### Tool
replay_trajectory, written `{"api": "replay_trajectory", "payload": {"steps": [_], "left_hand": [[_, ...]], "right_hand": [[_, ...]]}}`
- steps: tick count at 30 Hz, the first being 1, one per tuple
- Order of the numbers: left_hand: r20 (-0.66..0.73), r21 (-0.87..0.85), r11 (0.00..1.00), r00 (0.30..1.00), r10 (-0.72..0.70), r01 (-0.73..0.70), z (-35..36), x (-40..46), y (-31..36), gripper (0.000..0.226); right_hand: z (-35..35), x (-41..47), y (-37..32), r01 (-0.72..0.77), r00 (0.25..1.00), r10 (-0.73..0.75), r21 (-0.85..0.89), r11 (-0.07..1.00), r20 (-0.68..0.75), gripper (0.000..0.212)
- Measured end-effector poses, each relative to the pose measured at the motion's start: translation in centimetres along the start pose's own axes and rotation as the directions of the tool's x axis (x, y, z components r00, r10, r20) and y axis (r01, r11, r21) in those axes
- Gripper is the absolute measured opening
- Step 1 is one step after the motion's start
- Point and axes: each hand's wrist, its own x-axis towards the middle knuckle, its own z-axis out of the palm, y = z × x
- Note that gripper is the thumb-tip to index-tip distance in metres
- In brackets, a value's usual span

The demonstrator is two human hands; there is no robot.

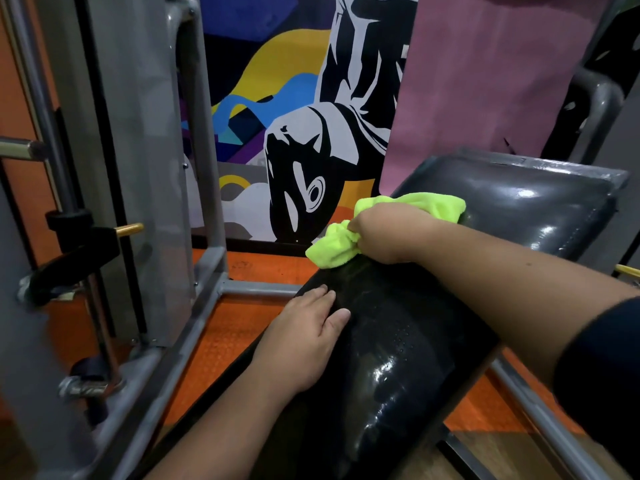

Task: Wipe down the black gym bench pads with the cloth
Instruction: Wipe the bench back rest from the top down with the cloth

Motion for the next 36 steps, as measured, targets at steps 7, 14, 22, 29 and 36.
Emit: {"api": "replay_trajectory", "payload": {"steps": [7,14,22,29,36], "left_hand": [[-0.004,-0.007,1.0,1.0,0.02,-0.02,0.0,-0.2,0.0,0.056],[0.003,0.012,0.999,1.0,0.031,-0.031,0.1,-0.1,-0.3,0.058],[0.012,0.013,0.999,1.0,0.029,-0.029,-0.1,0.0,-0.2,0.058],[0.021,0.022,0.999,0.999,0.025,-0.025,0.1,0.0,-0.2,0.059],[0.017,0.032,0.999,1.0,0.025,-0.025,0.1,-0.1,-0.1,0.059]], "right_hand": [[0.1,0.2,0.0,0.017,0.999,-0.018,0.025,1.0,0.041,0.037],[0.4,0.5,-0.6,0.036,0.997,-0.037,0.02,0.999,0.061,0.038],[0.5,1.4,-2.4,0.037,0.997,-0.037,0.009,0.999,0.062,0.029],[0.2,2.5,-3.1,-0.008,0.997,0.008,0.0,1.0,0.079,0.026],[0.1,1.5,-2.5,0.0,0.999,-0.001,0.032,0.999,0.044,0.032]]}}
